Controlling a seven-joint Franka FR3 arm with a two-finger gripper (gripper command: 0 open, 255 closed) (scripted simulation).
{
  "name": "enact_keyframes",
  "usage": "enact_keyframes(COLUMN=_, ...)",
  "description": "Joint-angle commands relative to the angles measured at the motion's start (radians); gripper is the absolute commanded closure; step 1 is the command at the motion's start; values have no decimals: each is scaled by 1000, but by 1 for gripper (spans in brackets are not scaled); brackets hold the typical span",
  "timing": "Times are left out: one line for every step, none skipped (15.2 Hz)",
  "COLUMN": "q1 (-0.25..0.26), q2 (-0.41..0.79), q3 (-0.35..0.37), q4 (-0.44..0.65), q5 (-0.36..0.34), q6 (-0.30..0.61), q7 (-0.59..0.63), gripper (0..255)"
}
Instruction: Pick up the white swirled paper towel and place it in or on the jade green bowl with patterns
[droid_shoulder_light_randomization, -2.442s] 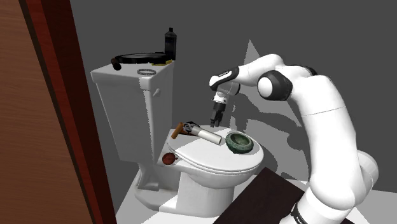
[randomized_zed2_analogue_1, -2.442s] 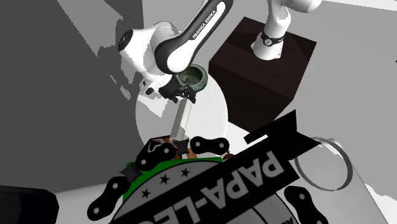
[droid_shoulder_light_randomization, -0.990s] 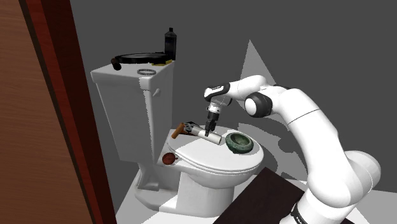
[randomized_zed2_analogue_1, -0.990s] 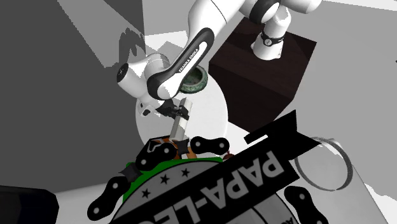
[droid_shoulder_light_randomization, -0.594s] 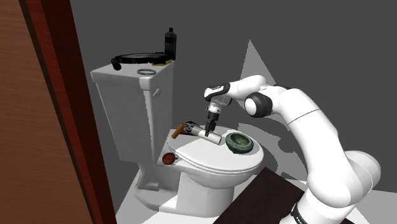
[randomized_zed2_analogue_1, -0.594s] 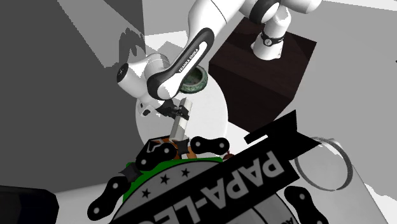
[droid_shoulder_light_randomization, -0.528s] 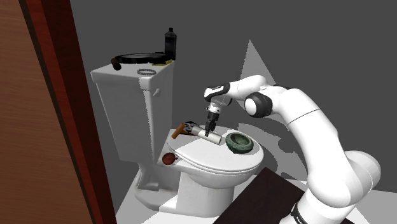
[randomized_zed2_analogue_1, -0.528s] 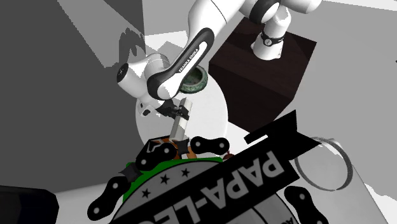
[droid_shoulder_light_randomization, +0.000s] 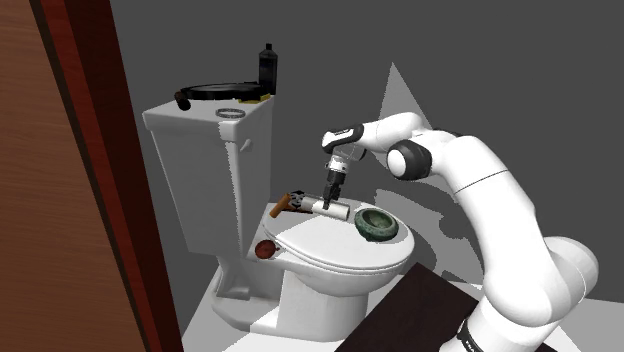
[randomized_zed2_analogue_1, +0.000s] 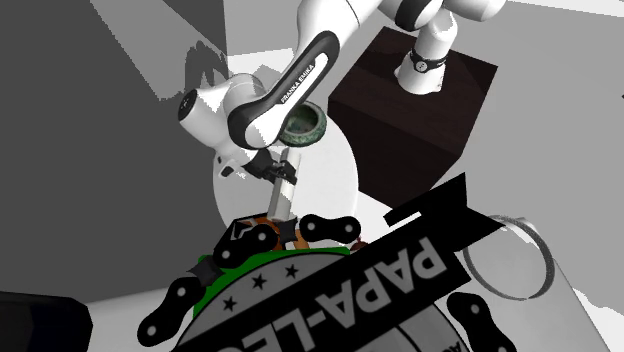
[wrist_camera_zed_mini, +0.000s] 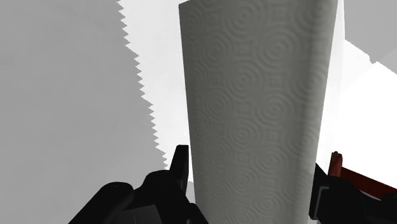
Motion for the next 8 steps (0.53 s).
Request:
enact_keyframes(q1=0, q2=-13, q3=-2, q4=3, q5=-2, q6=-16, q7=5, gripper=255)
enact_keyframes(q1=0, q2=-21, q3=-2, q4=2, q5=-3, q6=-23, q7=7, gripper=255)
enact_keyframes(q1=0, q2=-29, q3=-3, q4=2, q5=-5, q6=-30, q7=10, gripper=255)
enact_keyframes(q1=0, q2=-37, q3=-4, q4=2, q5=-6, q6=-37, q7=12, gripper=255)
enact_keyframes(q1=1, q2=-44, q3=-5, q4=3, q5=-7, q6=-45, q7=15, gripper=255)
enact_keyframes(q1=1, q2=-51, q3=-6, q4=4, q5=-8, q6=-52, q7=17, gripper=255)
enact_keyframes(q1=1, q2=-58, q3=-6, q4=6, q5=-9, q6=-60, q7=20, gripper=255)
enact_keyframes(q1=1, q2=-65, q3=-7, q4=7, q5=-10, q6=-68, q7=22, gripper=255)
